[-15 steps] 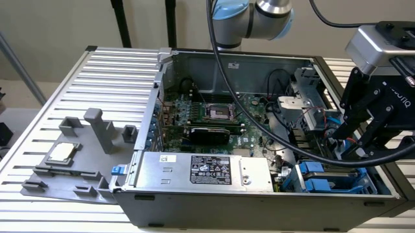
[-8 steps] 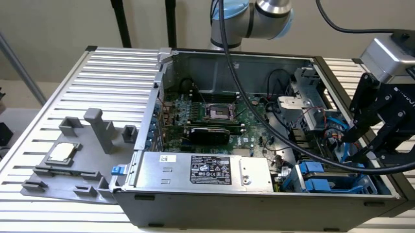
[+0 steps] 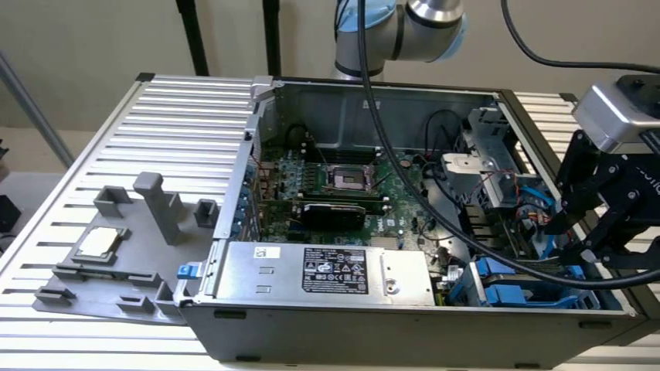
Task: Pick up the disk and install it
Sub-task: 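Insert the first disk wire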
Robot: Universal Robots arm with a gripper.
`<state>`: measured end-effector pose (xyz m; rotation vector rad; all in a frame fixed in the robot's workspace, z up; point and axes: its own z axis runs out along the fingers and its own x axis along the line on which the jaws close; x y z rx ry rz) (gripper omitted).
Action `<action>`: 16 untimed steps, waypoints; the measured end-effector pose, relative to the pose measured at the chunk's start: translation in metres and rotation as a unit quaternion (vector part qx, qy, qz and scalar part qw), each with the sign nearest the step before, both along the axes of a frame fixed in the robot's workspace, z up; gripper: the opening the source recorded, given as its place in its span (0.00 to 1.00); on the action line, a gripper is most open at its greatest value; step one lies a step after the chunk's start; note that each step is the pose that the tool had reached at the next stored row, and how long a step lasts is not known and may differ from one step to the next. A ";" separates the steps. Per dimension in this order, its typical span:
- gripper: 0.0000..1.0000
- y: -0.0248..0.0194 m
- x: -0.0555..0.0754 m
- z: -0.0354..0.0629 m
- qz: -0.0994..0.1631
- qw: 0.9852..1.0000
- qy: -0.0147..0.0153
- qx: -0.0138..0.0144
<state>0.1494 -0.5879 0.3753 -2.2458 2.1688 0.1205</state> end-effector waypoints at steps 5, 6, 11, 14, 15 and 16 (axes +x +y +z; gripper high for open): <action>0.39 0.0106 0.002 -0.0092 0.001 1.000 0.000 0.000; 0.32 0.0132 0.003 -0.0110 0.001 1.000 0.000 0.000; 0.19 0.0244 0.008 -0.0200 0.002 1.000 0.000 -0.002; 0.19 0.0272 0.008 -0.0218 0.002 1.000 0.000 -0.002; 0.21 0.0275 0.008 -0.0219 0.002 1.000 0.000 -0.002; 0.27 0.0275 0.008 -0.0219 0.003 1.000 0.000 -0.002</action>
